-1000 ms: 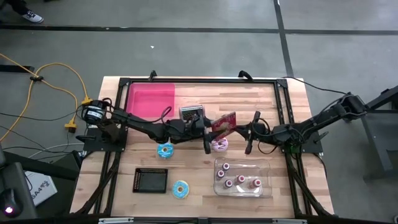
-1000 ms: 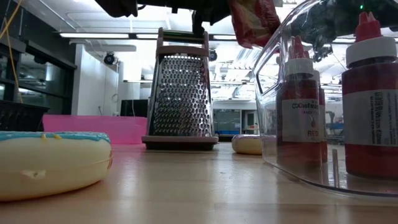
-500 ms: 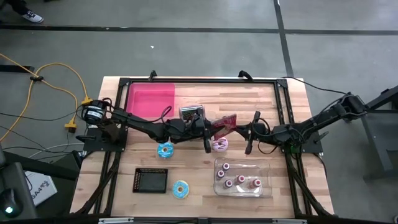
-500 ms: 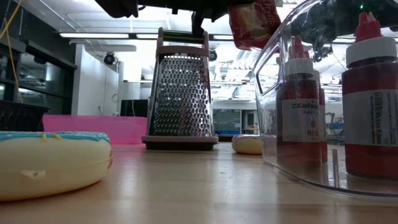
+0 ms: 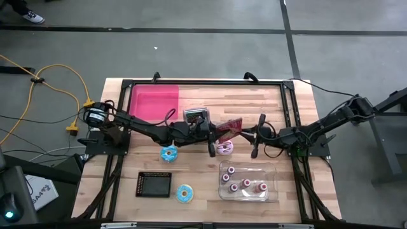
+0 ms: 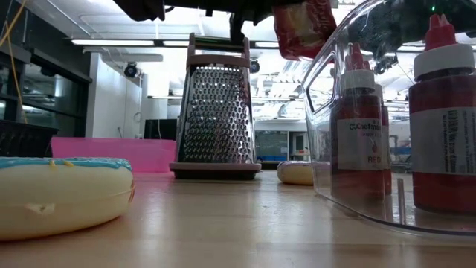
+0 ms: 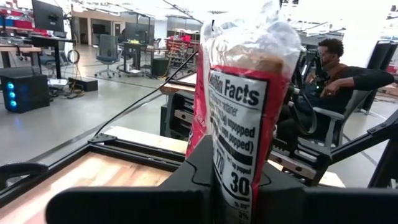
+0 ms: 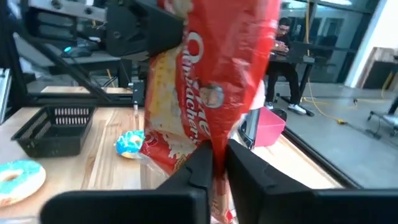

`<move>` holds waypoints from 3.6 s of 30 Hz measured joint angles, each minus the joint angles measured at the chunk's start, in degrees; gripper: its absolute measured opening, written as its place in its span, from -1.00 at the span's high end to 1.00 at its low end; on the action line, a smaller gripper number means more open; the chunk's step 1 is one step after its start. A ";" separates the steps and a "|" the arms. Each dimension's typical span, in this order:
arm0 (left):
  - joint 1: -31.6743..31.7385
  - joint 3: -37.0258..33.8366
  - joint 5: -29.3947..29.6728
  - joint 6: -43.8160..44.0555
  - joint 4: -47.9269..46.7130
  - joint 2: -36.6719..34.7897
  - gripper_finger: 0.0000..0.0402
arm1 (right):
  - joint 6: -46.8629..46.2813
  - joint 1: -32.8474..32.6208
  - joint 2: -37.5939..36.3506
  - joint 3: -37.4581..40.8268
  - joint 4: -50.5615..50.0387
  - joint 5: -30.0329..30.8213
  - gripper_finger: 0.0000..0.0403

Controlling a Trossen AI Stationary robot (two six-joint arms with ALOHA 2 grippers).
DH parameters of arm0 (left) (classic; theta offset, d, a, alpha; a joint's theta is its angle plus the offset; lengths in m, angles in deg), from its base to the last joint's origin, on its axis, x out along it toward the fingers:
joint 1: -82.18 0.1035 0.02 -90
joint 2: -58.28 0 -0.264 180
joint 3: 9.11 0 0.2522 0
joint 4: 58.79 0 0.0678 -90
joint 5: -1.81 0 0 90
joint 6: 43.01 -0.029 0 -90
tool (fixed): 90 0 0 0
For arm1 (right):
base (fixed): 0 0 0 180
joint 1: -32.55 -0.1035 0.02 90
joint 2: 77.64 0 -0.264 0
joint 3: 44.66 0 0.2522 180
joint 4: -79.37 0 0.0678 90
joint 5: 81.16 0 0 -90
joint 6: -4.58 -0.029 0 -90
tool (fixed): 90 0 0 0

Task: Pick & Place Food Item
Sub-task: Put the popcorn bag into the pink bin

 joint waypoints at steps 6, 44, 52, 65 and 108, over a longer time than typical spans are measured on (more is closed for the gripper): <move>0.00 0.00 -0.15 0.00 -0.15 0.02 0.95 | 2.04 0.00 0.00 0.02 0.07 -0.96 0.44; -1.18 0.00 11.35 -9.41 1.18 -18.38 0.95 | -1.21 -15.91 -14.59 0.02 -9.56 11.89 -0.09; 2.85 0.02 27.04 -17.69 1.44 -22.10 0.95 | -1.24 -15.89 -14.60 0.02 -9.51 11.88 -0.09; 4.57 0.02 58.84 -39.13 -4.42 -22.12 0.94 | -1.57 -15.89 -14.60 0.02 -10.35 11.87 -0.09; 22.36 -22.36 39.73 44.15 -54.10 -40.09 0.91 | -7.26 -15.89 -14.58 0.02 -15.12 11.20 -0.09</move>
